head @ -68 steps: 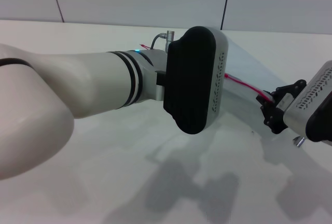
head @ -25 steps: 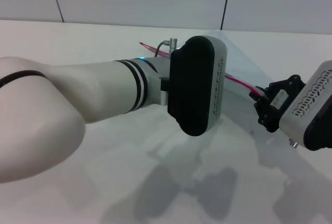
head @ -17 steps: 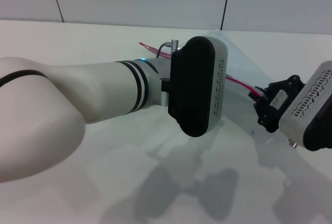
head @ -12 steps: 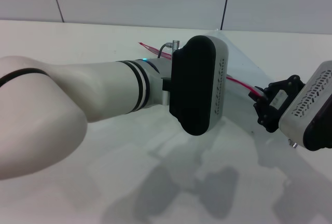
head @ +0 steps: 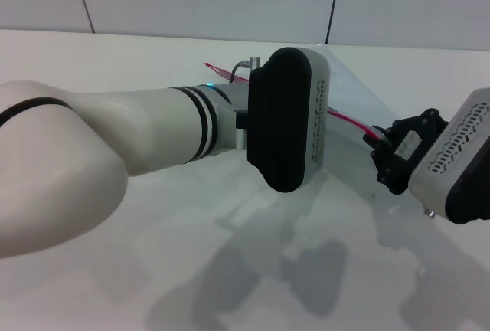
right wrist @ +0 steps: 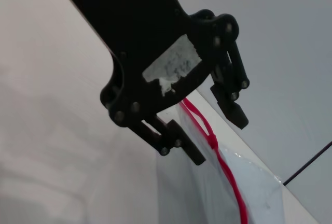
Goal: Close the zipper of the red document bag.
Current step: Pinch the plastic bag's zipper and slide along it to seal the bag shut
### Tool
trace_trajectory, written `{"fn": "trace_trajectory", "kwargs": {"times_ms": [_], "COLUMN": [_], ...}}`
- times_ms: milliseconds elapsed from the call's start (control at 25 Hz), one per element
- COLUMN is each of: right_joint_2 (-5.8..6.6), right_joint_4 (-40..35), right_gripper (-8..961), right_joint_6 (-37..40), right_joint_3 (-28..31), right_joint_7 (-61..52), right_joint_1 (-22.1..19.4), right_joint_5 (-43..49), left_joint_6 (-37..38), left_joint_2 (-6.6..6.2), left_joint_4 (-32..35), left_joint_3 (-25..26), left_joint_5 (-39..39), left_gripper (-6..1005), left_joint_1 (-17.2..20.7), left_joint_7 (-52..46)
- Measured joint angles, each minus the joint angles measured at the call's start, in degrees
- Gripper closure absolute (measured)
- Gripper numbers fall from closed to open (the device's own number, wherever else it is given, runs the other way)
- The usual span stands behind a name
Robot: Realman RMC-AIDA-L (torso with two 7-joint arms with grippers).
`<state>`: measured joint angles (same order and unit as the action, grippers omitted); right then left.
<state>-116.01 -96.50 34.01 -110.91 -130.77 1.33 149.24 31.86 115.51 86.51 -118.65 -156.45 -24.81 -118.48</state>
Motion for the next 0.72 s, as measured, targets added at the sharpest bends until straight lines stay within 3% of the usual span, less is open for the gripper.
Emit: {"fn": "trace_trajectory", "kwargs": {"times_ms": [720], "right_joint_2": [0.00], "right_joint_4": [-0.5], "right_gripper": [904], "right_joint_6": [0.0], "right_joint_3": [-0.4], "right_joint_7": [0.7], "right_joint_1": [-0.2], "right_joint_5": [0.0], "left_joint_6": [-1.1], "left_joint_2": [0.39], "left_joint_4": [-2.7], "left_joint_3": [-0.1], "left_joint_5": [0.1], "left_gripper": [599], "left_joint_1": [-1.3], "left_joint_7": [0.0]}}
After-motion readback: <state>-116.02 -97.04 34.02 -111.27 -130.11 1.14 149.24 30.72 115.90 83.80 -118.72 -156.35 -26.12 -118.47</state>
